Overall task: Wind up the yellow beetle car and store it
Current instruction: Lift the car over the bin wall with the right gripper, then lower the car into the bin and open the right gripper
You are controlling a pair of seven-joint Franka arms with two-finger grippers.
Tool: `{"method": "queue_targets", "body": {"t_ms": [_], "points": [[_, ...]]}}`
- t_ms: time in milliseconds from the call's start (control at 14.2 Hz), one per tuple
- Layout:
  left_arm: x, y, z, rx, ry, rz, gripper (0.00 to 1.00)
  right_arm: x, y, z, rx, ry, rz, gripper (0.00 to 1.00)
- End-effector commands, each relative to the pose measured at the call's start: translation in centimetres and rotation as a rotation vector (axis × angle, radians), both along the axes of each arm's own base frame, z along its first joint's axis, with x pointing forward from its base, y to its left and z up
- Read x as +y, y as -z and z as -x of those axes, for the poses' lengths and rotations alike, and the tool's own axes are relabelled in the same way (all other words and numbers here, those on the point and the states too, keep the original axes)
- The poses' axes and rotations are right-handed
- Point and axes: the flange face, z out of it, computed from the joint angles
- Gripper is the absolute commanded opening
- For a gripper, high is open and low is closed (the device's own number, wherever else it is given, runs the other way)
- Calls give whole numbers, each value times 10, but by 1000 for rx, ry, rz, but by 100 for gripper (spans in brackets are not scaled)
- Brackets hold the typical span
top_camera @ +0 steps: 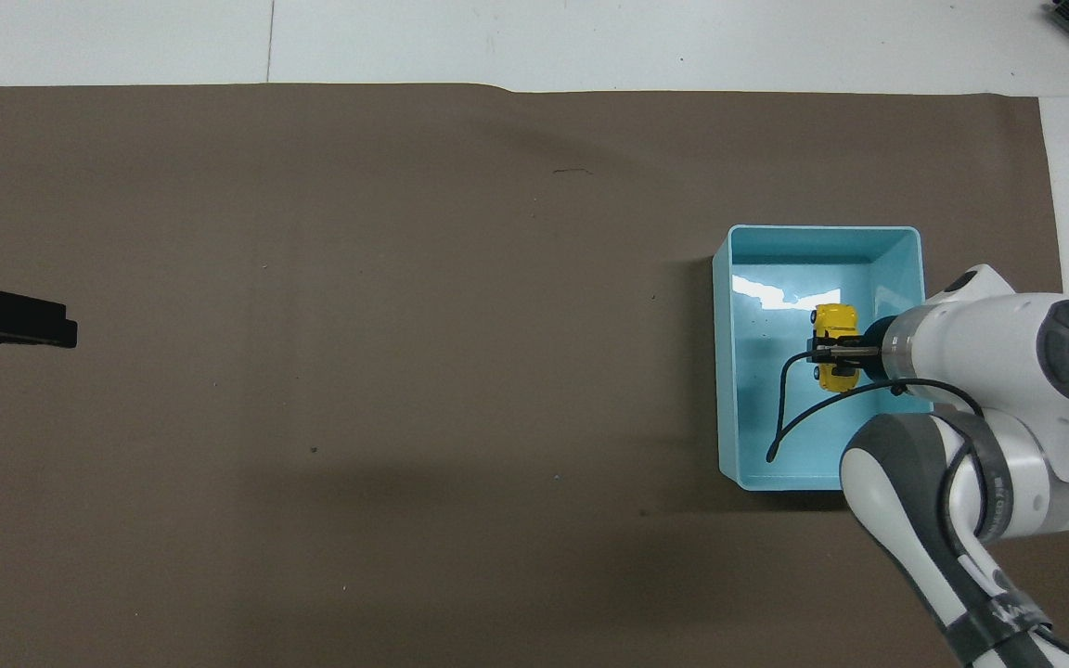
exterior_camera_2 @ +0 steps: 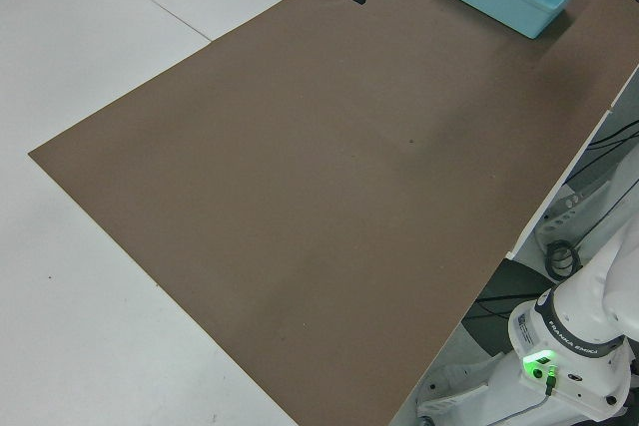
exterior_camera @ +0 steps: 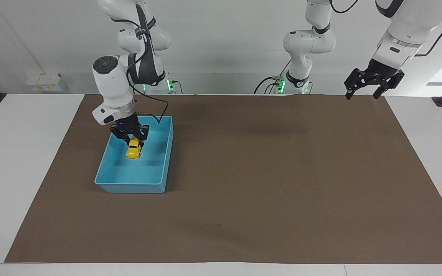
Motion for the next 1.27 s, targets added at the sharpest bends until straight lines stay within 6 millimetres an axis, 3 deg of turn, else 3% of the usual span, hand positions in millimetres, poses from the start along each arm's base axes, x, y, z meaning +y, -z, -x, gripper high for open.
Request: {"method": "queue_targets", "body": {"t_ms": [0, 492, 773, 844, 914, 984, 1195], "points": [[4, -6, 5, 6, 0, -13, 100, 4, 28, 22, -37, -37, -17, 0], [4, -6, 5, 6, 0, -13, 100, 6, 90, 46, -71, -55, -19, 0], [4, -6, 5, 6, 0, -13, 100, 9, 92, 47, -82, -87, -16, 0], [4, -6, 5, 4, 0, -13, 100, 10, 91, 46, -85, -85, -16, 25], [4, -6, 5, 4, 0, -13, 100, 7, 91, 44, -84, -76, -17, 42], [4, -6, 5, 4, 0, -13, 100, 4, 90, 44, -84, -76, -15, 99], [4, -6, 5, 6, 0, -13, 100, 2, 84, 39, -91, -69, -16, 100]]}}
